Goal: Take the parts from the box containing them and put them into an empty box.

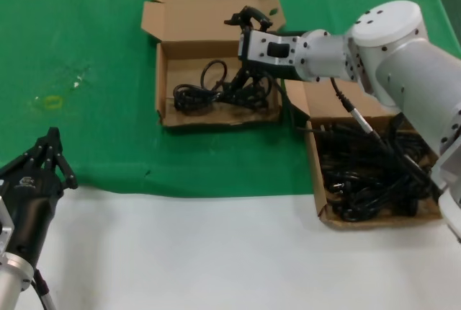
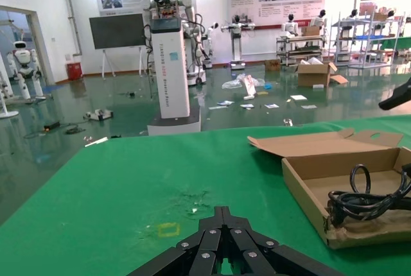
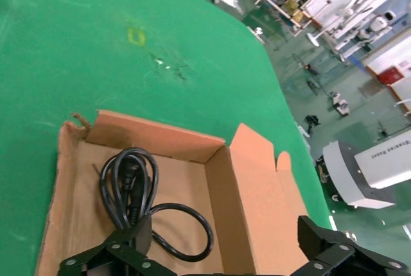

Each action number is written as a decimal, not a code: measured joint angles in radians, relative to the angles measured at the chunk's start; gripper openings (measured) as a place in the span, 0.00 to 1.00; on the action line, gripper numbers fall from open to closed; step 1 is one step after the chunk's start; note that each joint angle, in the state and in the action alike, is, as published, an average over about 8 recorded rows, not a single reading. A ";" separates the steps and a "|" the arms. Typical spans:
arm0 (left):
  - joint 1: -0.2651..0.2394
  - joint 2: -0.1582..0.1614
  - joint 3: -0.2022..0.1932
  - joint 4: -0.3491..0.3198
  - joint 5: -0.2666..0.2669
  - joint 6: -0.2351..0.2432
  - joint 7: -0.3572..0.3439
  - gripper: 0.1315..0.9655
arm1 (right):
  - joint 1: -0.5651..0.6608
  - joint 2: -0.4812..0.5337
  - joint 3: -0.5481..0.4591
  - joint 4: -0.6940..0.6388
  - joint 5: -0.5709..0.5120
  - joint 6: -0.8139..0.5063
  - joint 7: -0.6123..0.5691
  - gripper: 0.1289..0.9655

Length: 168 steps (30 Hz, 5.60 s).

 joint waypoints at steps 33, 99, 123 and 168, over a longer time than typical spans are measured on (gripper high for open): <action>0.000 0.000 0.000 0.000 0.000 0.000 0.000 0.20 | -0.243 0.054 0.330 0.228 -0.096 0.076 0.068 1.00; 0.000 0.000 0.000 0.000 0.000 0.000 0.000 1.00 | -1.318 0.290 0.978 1.454 -0.335 0.559 0.768 1.00; 0.000 0.000 0.000 0.000 0.000 0.000 0.000 1.00 | -1.318 0.290 0.978 1.455 -0.335 0.559 0.768 1.00; 0.000 0.000 0.000 0.000 0.000 0.000 0.000 1.00 | -1.318 0.290 0.978 1.455 -0.335 0.559 0.768 1.00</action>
